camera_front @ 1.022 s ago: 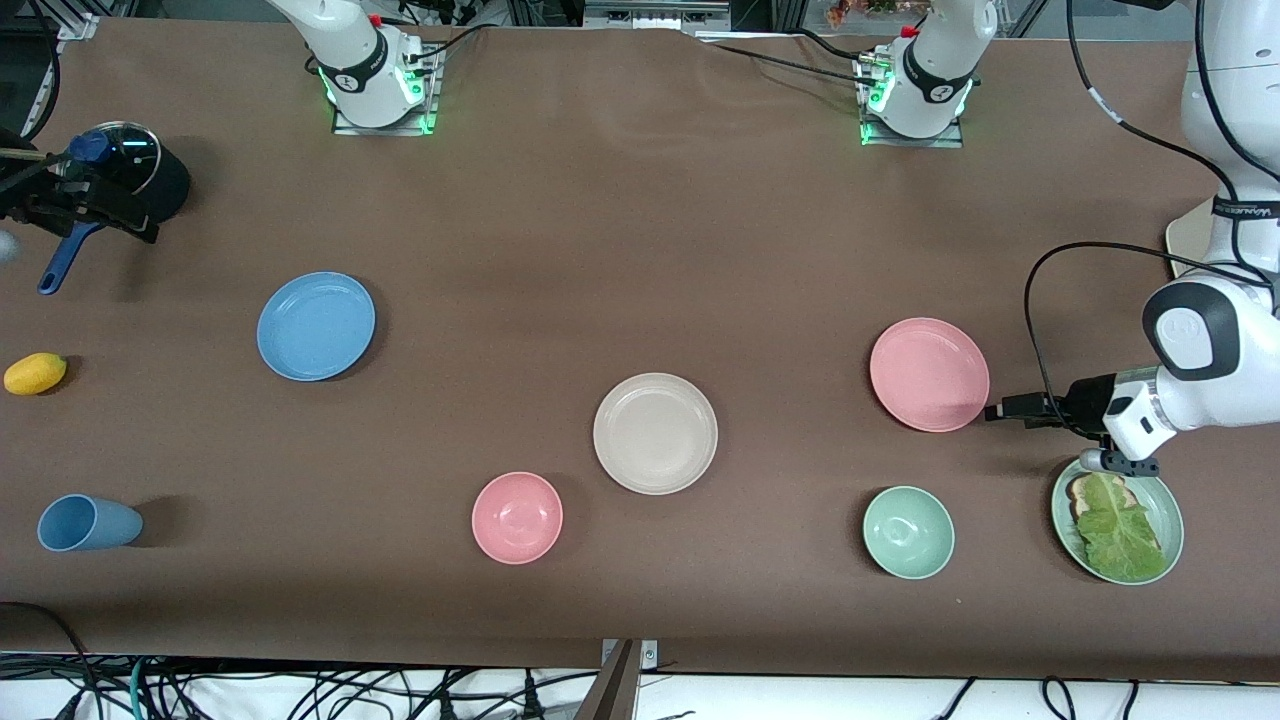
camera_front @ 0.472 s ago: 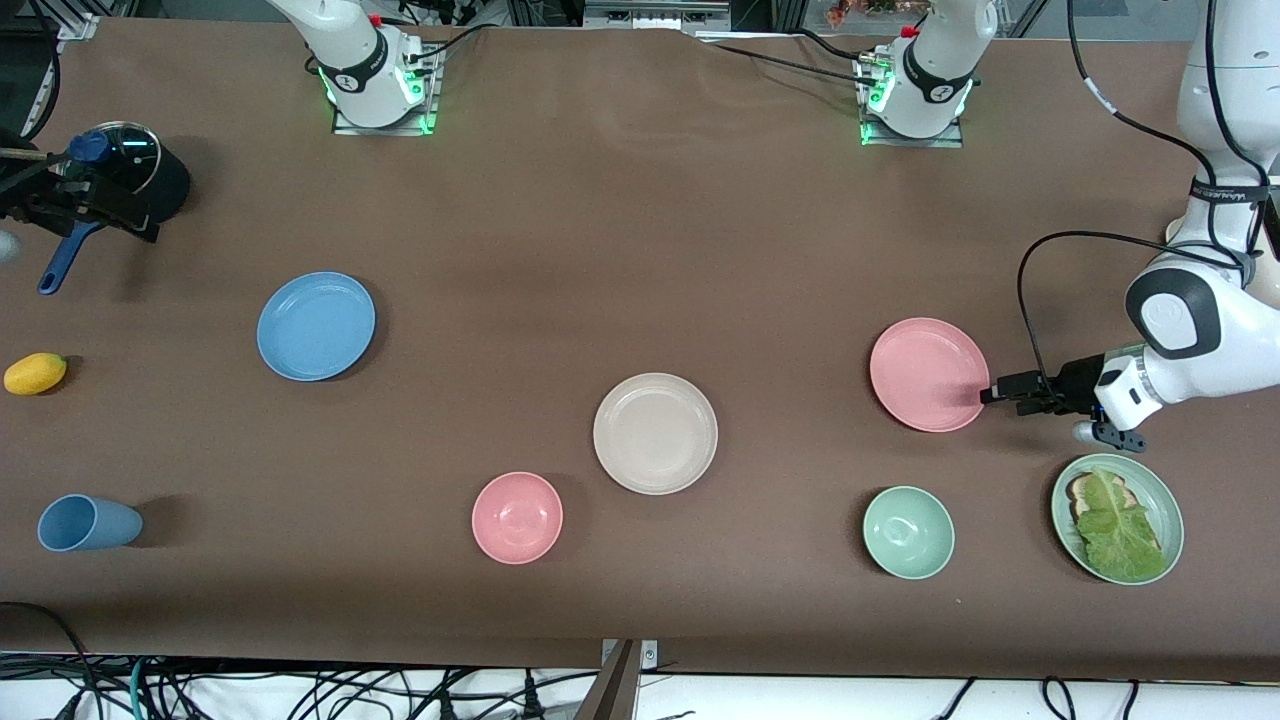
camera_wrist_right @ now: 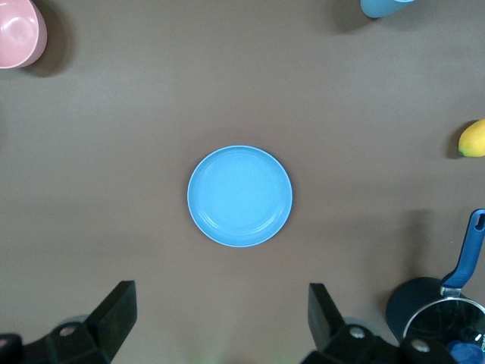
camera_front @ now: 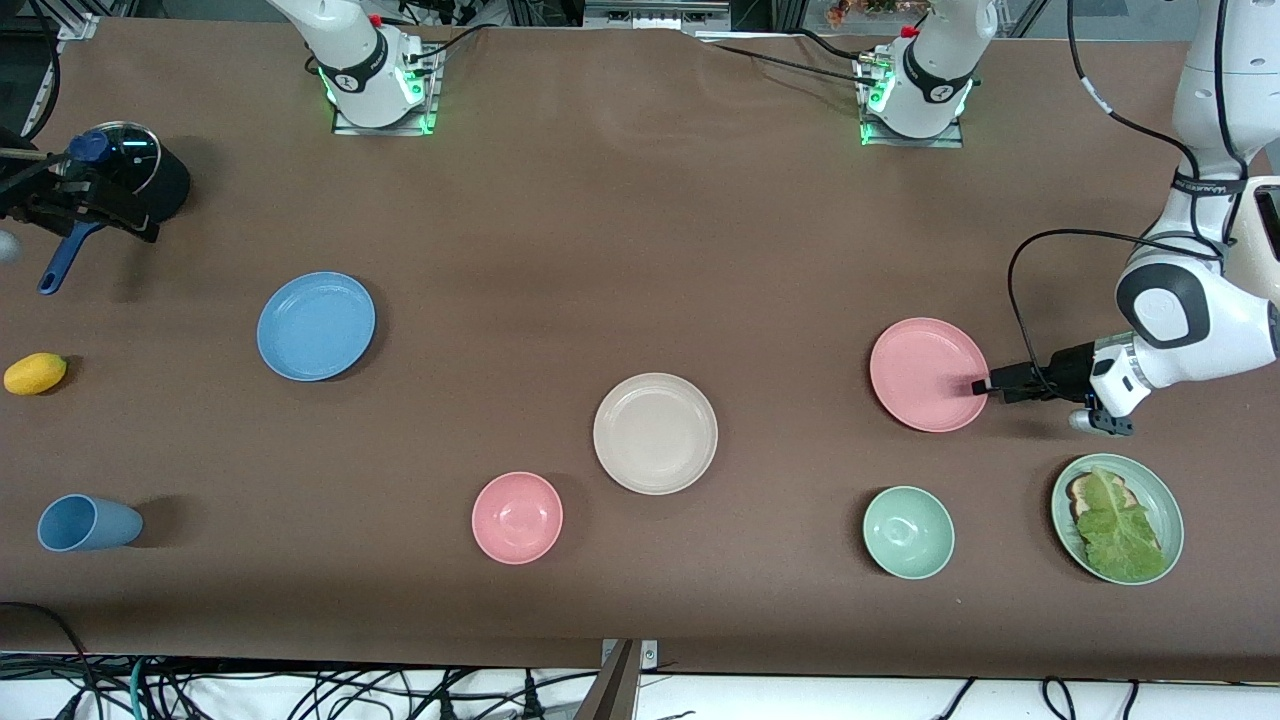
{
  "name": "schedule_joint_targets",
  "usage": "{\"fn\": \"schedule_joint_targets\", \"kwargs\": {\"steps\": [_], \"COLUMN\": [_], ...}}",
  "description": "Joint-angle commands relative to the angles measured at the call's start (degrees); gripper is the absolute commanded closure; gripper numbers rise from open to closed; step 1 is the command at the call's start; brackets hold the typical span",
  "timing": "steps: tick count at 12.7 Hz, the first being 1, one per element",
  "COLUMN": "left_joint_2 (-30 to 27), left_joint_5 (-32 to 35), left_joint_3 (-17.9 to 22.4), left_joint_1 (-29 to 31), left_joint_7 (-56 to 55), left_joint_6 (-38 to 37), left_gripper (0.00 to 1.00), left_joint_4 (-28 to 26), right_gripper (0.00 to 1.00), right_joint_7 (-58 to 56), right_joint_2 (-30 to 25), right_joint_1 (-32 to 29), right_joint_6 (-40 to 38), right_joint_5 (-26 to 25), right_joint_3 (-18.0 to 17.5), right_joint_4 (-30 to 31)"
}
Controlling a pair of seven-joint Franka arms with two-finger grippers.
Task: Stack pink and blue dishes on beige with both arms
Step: 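Close the left gripper on the pink plate's rim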
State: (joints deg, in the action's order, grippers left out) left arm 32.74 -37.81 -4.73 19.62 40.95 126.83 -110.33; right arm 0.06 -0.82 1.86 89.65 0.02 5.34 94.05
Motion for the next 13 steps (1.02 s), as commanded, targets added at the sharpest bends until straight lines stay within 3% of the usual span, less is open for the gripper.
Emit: {"fn": "schedule_joint_targets", "kwargs": {"steps": [1,4,5,6,7,9,12,13], "left_joint_2": [-1.7,-2.0,-2.0,-2.0,-2.0,-1.8,-1.8,-1.8], "left_joint_5": [-2.1,-2.5,-2.5,-3.0,-4.1,-4.9,-5.0,-5.0], "left_joint_3": [-0.2,-0.2,-0.2,-0.2,-0.2,-0.2,-0.2,-0.2], "left_joint_1": [1.1,1.1,1.2,1.1,1.1,0.9,0.9,1.0], "left_joint_7": [1.8,1.9,1.9,1.9,1.9,1.9,1.9,1.9], "left_joint_6": [1.5,2.5,2.9,3.2,3.2,3.3,3.9,3.8], "left_gripper": [0.00,0.01,0.06,0.21,0.44,0.60,1.00,1.00], "left_joint_4": [-3.1,-4.5,-4.6,-4.8,-4.9,-4.8,-4.9,-4.8], "right_gripper": [0.00,0.00,0.00,0.00,0.00,0.00,0.00,0.00], "right_joint_7": [-0.4,-0.4,-0.4,-0.4,-0.3,-0.4,-0.4,-0.4], "right_joint_2": [-0.2,-0.2,-0.2,-0.2,-0.2,-0.2,-0.2,-0.2], "right_joint_1": [0.3,0.3,0.3,0.3,0.3,0.3,0.3,0.3], "right_joint_6": [-0.7,-0.7,-0.7,-0.7,-0.7,-0.7,-0.7,-0.7], "right_joint_5": [0.3,0.3,0.3,0.3,0.3,0.3,0.3,0.3], "right_joint_3": [0.4,0.4,0.4,0.4,0.4,0.4,0.4,0.4], "right_joint_4": [-0.4,-0.4,-0.4,-0.4,-0.4,-0.4,-0.4,-0.4]}}
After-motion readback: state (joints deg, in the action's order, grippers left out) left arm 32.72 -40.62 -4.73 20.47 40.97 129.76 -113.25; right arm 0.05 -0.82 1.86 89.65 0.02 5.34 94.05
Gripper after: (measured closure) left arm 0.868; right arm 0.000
